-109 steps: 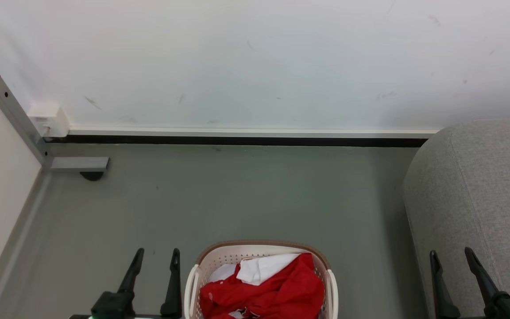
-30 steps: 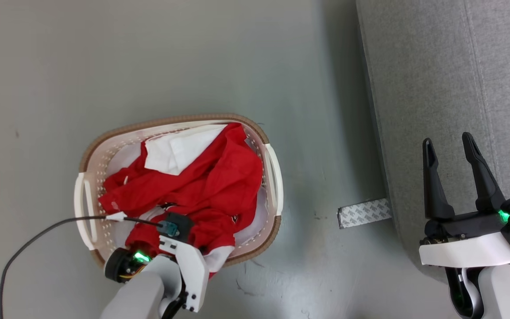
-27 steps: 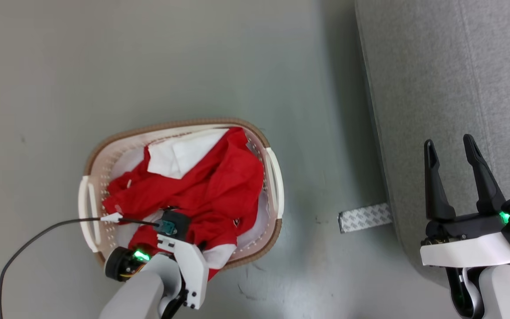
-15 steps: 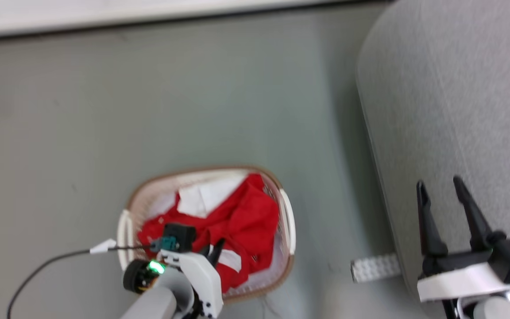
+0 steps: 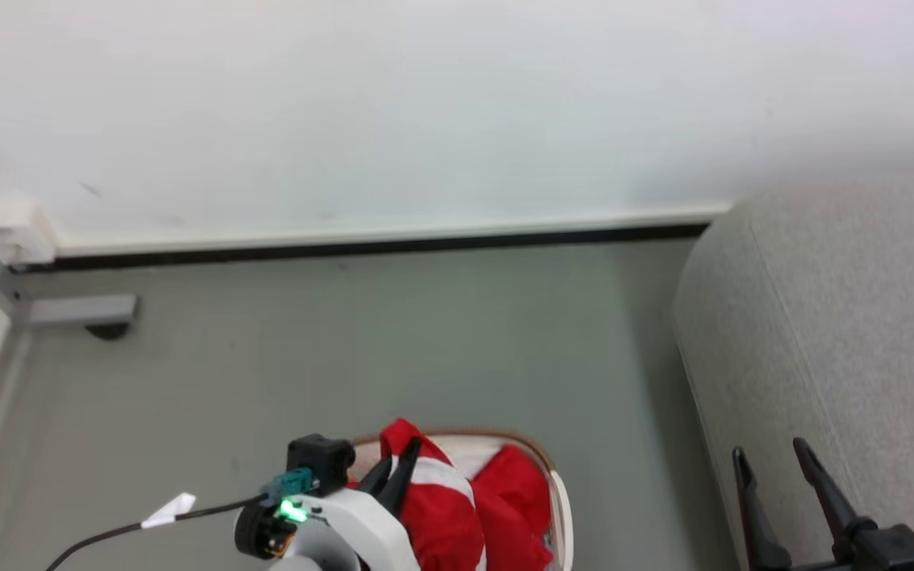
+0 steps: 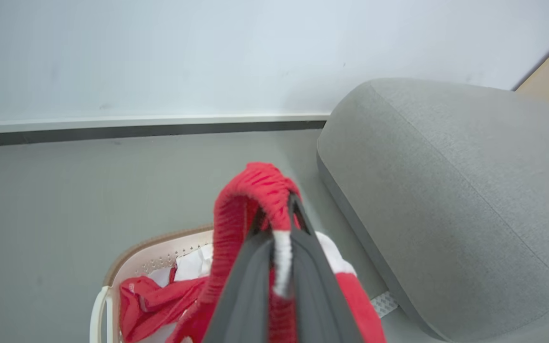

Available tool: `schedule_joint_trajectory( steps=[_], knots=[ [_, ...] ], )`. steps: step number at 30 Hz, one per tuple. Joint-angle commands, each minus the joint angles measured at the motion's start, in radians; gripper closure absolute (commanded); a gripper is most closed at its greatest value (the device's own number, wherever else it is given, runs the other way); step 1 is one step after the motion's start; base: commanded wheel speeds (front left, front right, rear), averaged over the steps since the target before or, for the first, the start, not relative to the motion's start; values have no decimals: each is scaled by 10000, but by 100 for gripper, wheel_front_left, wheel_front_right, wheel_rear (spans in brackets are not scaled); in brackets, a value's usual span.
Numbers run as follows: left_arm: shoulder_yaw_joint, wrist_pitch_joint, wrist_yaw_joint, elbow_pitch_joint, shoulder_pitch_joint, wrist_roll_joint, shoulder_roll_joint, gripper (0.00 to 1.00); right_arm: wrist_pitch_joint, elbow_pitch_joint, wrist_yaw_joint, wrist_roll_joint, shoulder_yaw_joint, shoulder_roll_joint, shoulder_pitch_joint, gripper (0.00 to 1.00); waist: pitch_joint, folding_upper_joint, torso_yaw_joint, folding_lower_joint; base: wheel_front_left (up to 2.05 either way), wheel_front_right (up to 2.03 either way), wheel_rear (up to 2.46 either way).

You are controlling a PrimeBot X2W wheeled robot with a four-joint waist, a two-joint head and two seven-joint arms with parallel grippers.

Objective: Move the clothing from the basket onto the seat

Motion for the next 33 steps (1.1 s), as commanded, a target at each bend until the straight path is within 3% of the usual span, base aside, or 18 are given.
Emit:
schedule_joint_trajectory(
  steps=[1,11,14,22,28,33],
  knots=[
    [82,29,119,-316,134,-25,114,100,0,3,-21,-50,30,-58,194,0,-657,0,364,3,0,0,0],
    [352,705,861,-3146,453,-36,704,100,0,56,-21,140,990,-371,458,0,-1055,0,475,3,0,0,0],
    [322,990,971,-3709,470,8,856,100,0,37,-21,293,1599,-721,225,0,-1073,0,494,3,0,0,0],
    [17,1490,917,-4481,29,206,905,100,2,701,-21,699,4372,-1803,-1114,0,-1045,0,530,3,0,0,0],
    [-348,1659,811,-4792,-273,289,663,100,2,1308,-21,1751,6651,-2120,-2173,0,-1088,0,682,3,0,0,0],
    [-737,1856,666,-5128,-338,281,461,100,2,1570,-21,2087,7127,-1985,-2866,0,-1102,0,755,3,0,0,0]
  ],
)
